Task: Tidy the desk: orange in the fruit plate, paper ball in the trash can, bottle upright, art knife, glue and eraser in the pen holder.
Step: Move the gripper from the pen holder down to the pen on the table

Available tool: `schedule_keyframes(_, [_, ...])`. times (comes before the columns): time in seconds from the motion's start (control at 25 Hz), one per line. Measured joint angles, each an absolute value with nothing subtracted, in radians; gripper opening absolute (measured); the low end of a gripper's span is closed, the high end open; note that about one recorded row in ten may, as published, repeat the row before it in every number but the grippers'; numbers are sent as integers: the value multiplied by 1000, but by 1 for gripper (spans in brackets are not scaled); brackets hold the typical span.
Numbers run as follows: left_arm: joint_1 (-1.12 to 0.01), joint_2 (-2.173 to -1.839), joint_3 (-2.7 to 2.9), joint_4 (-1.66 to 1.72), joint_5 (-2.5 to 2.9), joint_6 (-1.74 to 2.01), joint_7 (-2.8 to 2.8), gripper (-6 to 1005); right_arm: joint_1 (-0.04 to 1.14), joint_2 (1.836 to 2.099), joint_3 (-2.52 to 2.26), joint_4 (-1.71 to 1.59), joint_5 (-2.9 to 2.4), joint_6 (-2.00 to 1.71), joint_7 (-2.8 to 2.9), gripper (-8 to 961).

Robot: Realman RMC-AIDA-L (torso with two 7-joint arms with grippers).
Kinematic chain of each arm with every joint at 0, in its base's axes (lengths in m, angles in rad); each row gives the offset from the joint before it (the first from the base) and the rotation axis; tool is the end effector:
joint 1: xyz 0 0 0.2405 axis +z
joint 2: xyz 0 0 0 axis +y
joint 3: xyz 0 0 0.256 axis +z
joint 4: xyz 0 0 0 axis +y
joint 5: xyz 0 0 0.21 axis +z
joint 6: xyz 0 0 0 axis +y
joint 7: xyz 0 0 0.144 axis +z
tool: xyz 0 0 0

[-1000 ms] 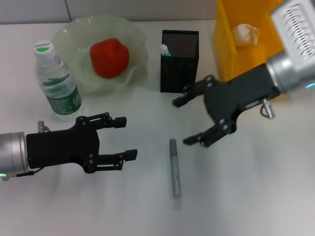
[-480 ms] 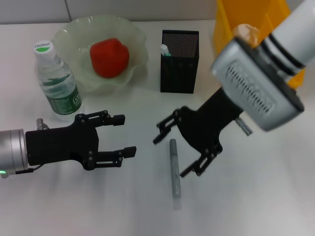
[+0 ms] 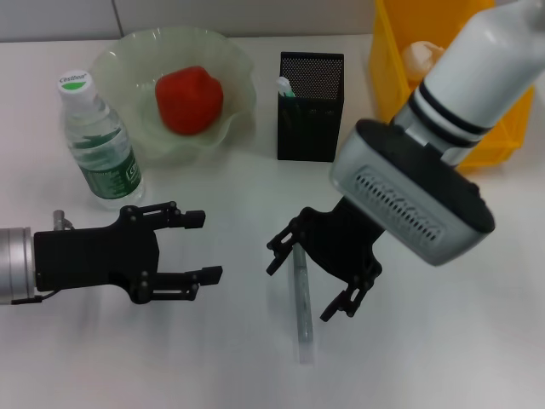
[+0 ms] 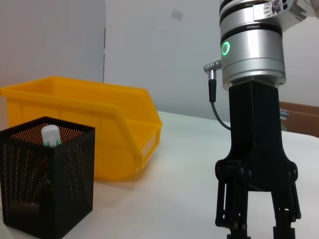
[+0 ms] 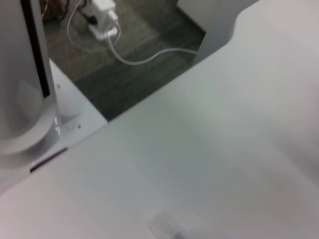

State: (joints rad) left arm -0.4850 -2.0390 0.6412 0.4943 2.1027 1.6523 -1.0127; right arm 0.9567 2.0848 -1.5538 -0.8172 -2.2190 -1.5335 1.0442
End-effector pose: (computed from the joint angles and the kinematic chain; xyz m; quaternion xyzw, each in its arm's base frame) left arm -0.2926 0.2865 -0.0140 -0.9630 -0.1131 -0.2256 0.0947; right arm 0.1208 0.3441 -0.0874 0.8967 0.4001 0.1015 0.1601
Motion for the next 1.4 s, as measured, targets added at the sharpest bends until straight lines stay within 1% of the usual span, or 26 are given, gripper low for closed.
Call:
schedule_keyframes(0.16, [-485,-2033,640,495,2106,1660,-1013,814,963,2087,-1624,-822,-2220,-1503,1044,832])
schedule_keyframes(0.4, [-486,-2035,636,496,2105,1662,-1013,814,978,2088,-1718,-818,-2222,-1465,1043,832])
schedule_keyframes(0.64, [-491,-2039,632,504,2102,1660,-1018,815,986,2089,-1743,-794,-2223,-1422,1006,672])
schedule_keyframes(1.08, [-490,-2042,631,506,2102,1655,-1040,815,984,2092,-1769,-778,-2205,-1380,944,542])
schedule_keyframes(1.2, [-488,-2041,631,506,2100,1658,-1040,815,988,2092,-1783,-775,-2189,-1377,932,488])
schedule_keyframes(1.4, [-487,-2039,630,506,2099,1660,-1034,814,994,2092,-1804,-774,-2172,-1379,925,468])
